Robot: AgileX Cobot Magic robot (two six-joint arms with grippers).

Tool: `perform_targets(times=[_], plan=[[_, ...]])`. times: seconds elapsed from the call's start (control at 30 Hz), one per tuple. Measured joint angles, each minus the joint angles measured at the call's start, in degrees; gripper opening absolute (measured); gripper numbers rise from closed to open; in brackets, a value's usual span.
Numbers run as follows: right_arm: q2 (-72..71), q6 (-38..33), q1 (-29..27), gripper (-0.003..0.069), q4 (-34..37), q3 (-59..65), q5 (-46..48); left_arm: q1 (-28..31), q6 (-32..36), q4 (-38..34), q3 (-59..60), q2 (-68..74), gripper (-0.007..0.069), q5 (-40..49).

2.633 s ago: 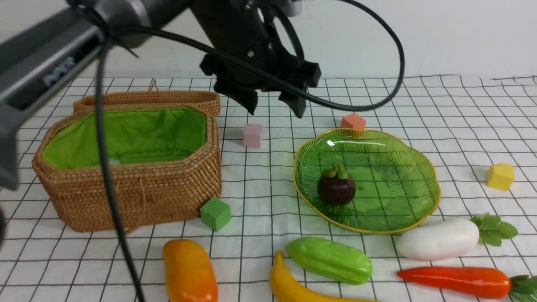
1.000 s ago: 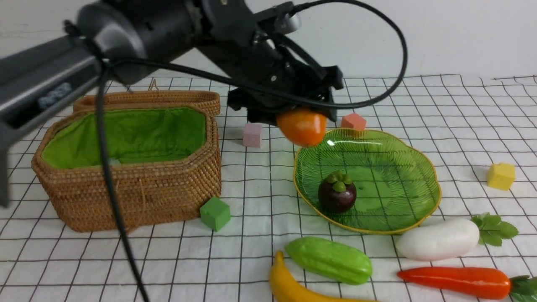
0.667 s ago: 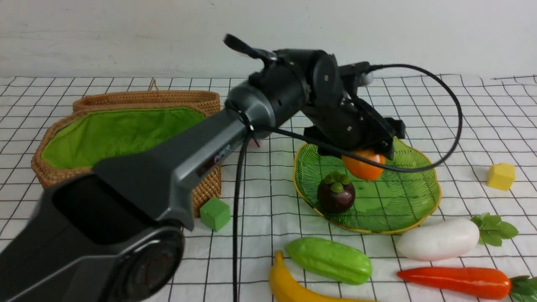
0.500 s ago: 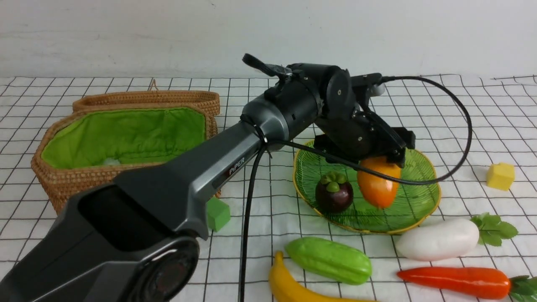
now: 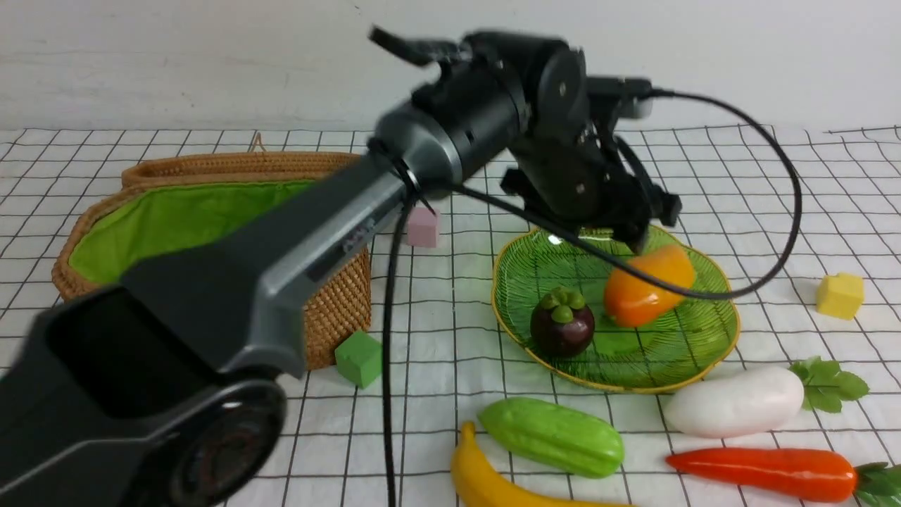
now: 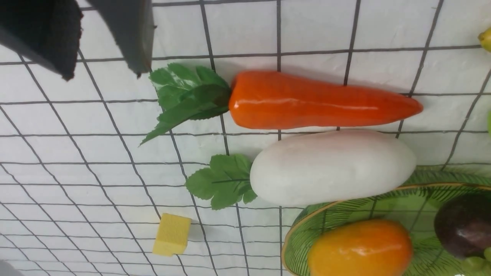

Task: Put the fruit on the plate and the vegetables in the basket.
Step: Use the right arm to grab a banana and put it into the right plate

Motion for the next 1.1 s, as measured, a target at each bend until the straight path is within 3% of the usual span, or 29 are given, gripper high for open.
perform_targets(times=[0.07, 0.17, 0.2, 0.27, 0.47, 0.57, 0.6, 0.67, 0.7, 0.77, 0.9, 1.1], plan=[[0.0, 0.0, 0.0, 0.0238, 0.0, 0.0, 0.0, 0.0, 0.4, 5.3, 0.0, -4.4, 0.0373, 3.6], [0.0, 0.0, 0.0, 0.0238, 0.0, 0.0, 0.0, 0.1, -0.7, 13.8, 1.0, -12.8, 0.0188, 7.2], [0.0, 0.0, 0.0, 0.0238, 0.0, 0.0, 0.0, 0.2, -1.2, 14.5, 1.2, -14.1, 0.0175, 7.3], [0.0, 0.0, 0.0, 0.0238, 0.0, 0.0, 0.0, 0.5, -4.1, 17.1, 7.4, -23.5, 0.0009, 7.6], [0.0, 0.0, 0.0, 0.0238, 0.0, 0.0, -0.1, 0.7, -7.2, 17.7, 24.8, -42.0, -0.0013, 7.6], [0.0, 0.0, 0.0, 0.0238, 0.0, 0.0, -0.1, 0.7, -13.1, 16.5, 42.4, -57.4, -0.0013, 7.6], [0.0, 0.0, 0.0, 0.0238, 0.0, 0.0, -0.1, 0.7, -13.5, 16.4, 43.5, -58.3, -0.0013, 7.6], [0.0, 0.0, 0.0, 0.0238, 0.0, 0.0, -0.1, 0.7, -18.9, 15.2, 58.8, -71.1, -0.0013, 6.5], [0.0, 0.0, 0.0, 0.0238, 0.0, 0.0, -0.1, 0.7, -18.9, 15.1, 60.0, -71.1, -0.0013, 6.5], [0.0, 0.0, 0.0, 0.0238, 0.0, 0.0, -0.1, 0.7, -24.9, 13.5, 78.2, -86.2, -0.0013, -1.9], [0.0, 0.0, 0.0, 0.0238, 0.0, 0.0, -0.1, 0.7, -32.4, 12.2, 100.1, -105.8, -0.0013, -12.2], [0.0, 0.0, 0.0, 0.0238, 0.0, 0.0, -0.1, 0.7, -39.6, 9.3, 110.7, -121.7, -0.0013, -11.6]])
